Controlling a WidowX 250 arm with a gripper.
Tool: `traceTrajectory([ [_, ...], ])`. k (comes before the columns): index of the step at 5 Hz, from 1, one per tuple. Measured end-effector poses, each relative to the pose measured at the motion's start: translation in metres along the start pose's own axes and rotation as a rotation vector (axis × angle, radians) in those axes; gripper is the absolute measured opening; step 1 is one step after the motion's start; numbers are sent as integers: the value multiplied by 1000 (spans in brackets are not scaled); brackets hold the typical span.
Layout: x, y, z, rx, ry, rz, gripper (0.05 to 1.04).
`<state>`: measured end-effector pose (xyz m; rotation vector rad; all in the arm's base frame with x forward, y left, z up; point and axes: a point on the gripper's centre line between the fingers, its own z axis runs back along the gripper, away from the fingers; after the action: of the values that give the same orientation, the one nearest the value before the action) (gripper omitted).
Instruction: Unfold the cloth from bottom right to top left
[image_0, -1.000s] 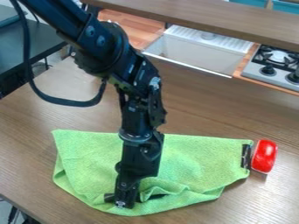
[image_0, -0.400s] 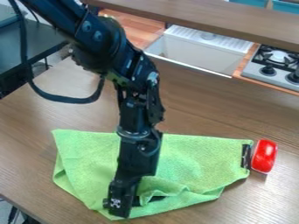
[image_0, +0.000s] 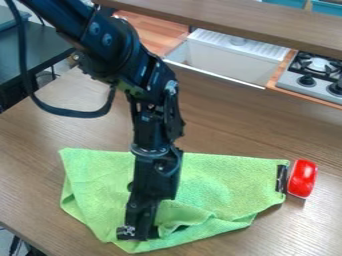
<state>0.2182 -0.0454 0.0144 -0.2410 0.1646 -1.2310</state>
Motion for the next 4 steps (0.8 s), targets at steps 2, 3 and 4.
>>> traceTrajectory([
  [2, -2, -3, 10, -6, -30, 2, 54],
  [3, -5, -1, 23, -23, -78, 13, 51],
  [4, -9, 9, 44, -34, -144, 47, 51],
])
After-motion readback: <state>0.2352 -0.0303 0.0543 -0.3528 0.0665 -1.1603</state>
